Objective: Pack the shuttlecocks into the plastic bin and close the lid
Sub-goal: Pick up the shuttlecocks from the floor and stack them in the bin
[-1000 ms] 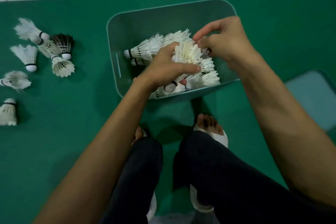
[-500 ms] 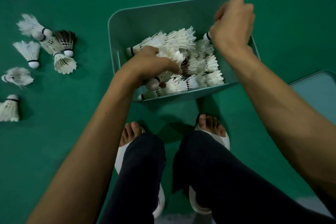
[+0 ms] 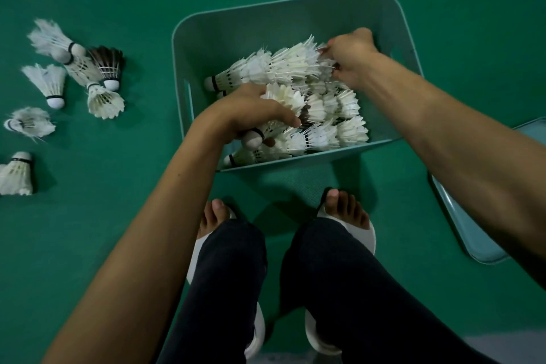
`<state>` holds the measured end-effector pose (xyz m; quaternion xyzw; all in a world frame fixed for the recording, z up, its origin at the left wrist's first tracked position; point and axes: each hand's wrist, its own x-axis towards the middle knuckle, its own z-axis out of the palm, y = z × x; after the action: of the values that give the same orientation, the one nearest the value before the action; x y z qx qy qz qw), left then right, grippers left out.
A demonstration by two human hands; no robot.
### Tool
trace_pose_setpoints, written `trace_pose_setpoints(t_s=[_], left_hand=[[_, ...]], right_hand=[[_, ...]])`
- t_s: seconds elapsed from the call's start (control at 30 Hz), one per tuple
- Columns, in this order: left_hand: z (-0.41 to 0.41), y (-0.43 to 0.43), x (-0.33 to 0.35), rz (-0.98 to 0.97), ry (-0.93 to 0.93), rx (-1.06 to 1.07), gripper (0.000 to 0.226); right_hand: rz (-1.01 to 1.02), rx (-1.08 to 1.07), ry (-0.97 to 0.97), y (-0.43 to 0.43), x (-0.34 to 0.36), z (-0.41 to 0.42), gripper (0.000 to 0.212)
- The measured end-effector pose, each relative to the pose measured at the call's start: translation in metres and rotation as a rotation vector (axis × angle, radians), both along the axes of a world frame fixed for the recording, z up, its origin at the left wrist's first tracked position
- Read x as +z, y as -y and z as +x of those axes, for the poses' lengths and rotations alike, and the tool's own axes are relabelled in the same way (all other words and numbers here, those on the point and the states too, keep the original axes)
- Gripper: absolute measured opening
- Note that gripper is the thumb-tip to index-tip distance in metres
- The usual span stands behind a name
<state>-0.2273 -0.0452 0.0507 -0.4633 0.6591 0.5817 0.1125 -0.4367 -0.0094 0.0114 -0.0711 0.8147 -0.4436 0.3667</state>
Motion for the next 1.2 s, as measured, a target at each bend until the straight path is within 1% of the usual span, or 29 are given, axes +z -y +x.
trace_pose_setpoints(t_s=[0.07, 0.1, 0.13, 0.17, 0.23, 0.27, 0.3, 0.33, 0.37, 0.43, 0.47, 0.53, 0.63, 0.7, 0.73, 0.77, 0.8, 0.83, 0.87, 0.9, 0.93, 0.97, 1.03, 1.07, 1.1, 1.13, 1.2], left_hand=[[0.000, -0.001, 0.003, 0.020, -0.025, 0.006, 0.102], [0.001, -0.002, 0.003, 0.042, -0.032, 0.013, 0.106], [0.001, -0.001, 0.001, 0.080, -0.045, 0.033, 0.104], [0.001, 0.000, -0.001, 0.130, -0.068, 0.054, 0.092], [0.000, -0.003, 0.001, 0.228, -0.150, 0.069, 0.051], [-0.001, -0.003, 0.003, 0.259, -0.174, 0.072, 0.038], [-0.001, -0.004, 0.005, 0.285, -0.193, 0.079, 0.033], [0.000, -0.005, 0.008, 0.313, -0.219, 0.086, 0.031], [0.000, -0.005, 0.010, 0.348, -0.250, 0.098, 0.029], [0.000, -0.006, 0.014, 0.418, -0.308, 0.129, 0.024], [0.000, -0.007, 0.016, 0.434, -0.323, 0.147, 0.021], [-0.001, -0.008, 0.016, 0.435, -0.338, 0.185, 0.022], [-0.001, -0.009, 0.012, 0.442, -0.352, 0.257, 0.033], [-0.001, -0.010, 0.013, 0.423, -0.353, 0.317, 0.039], [-0.001, -0.010, 0.013, 0.402, -0.352, 0.357, 0.038], [-0.001, -0.010, 0.012, 0.375, -0.342, 0.404, 0.039], [-0.001, -0.009, 0.010, 0.323, -0.317, 0.450, 0.043], [0.000, -0.009, 0.009, 0.228, -0.261, 0.464, 0.049], [0.001, -0.009, 0.008, 0.102, -0.179, 0.427, 0.053], [0.002, -0.008, 0.007, -0.017, -0.097, 0.353, 0.049], [0.003, -0.008, 0.007, -0.088, -0.038, 0.272, 0.044], [0.003, -0.010, 0.009, -0.110, 0.009, 0.206, 0.046], [0.001, -0.013, 0.010, -0.123, 0.089, 0.107, 0.060], [0.001, -0.014, 0.008, -0.142, 0.112, 0.067, 0.055], [0.000, -0.016, 0.007, -0.177, 0.131, 0.037, 0.047], [-0.001, -0.017, 0.003, -0.197, 0.145, 0.020, 0.041], [-0.001, -0.020, 0.000, -0.216, 0.169, -0.005, 0.039]], right_hand=[[0.007, 0.094, -0.081, -0.003, 0.007, -0.002, 0.030], [0.023, 0.143, -0.165, -0.007, 0.013, -0.001, 0.038], [0.036, 0.179, -0.250, -0.014, 0.022, 0.002, 0.042], [0.036, 0.208, -0.326, -0.023, 0.031, 0.006, 0.043], [0.014, 0.256, -0.457, -0.043, 0.046, 0.018, 0.044], [-0.018, 0.281, -0.482, -0.052, 0.051, 0.024, 0.042], [-0.062, 0.311, -0.458, -0.058, 0.053, 0.028, 0.038], [-0.095, 0.347, -0.381, -0.064, 0.053, 0.030, 0.031], [-0.110, 0.386, -0.268, -0.067, 0.053, 0.030, 0.025], [-0.114, 0.468, -0.063, -0.072, 0.053, 0.028, 0.020], [-0.115, 0.508, -0.034, -0.074, 0.053, 0.027, 0.019], [-0.138, 0.541, -0.082, -0.076, 0.053, 0.027, 0.016], [-0.139, 0.525, -0.152, -0.075, 0.055, 0.031, 0.011], [-0.098, 0.484, -0.263, -0.075, 0.059, 0.032, 0.008], [-0.048, 0.453, -0.382, -0.075, 0.064, 0.031, 0.006], [0.035, 0.428, -0.552, -0.076, 0.071, 0.030, 0.004], [0.144, 0.396, -0.762, -0.077, 0.077, 0.030, 0.008], [0.274, 0.363, -0.963, -0.077, 0.083, 0.030, 0.012], [0.371, 0.329, -1.095, -0.075, 0.085, 0.031, 0.015], [0.428, 0.311, -1.145, -0.072, 0.085, 0.033, 0.016], [0.455, 0.313, -1.152, -0.067, 0.082, 0.034, 0.017], [0.467, 0.331, -1.148, -0.061, 0.079, 0.036, 0.018], [0.477, 0.386, -1.135, -0.052, 0.070, 0.037, 0.014], [0.479, 0.406, -1.118, -0.049, 0.064, 0.037, 0.013], [0.480, 0.412, -1.093, -0.047, 0.059, 0.037, 0.013], [0.470, 0.388, -1.061, -0.045, 0.053, 0.036, 0.014], [0.396, 0.267, -0.947, -0.041, 0.042, 0.030, 0.013]])
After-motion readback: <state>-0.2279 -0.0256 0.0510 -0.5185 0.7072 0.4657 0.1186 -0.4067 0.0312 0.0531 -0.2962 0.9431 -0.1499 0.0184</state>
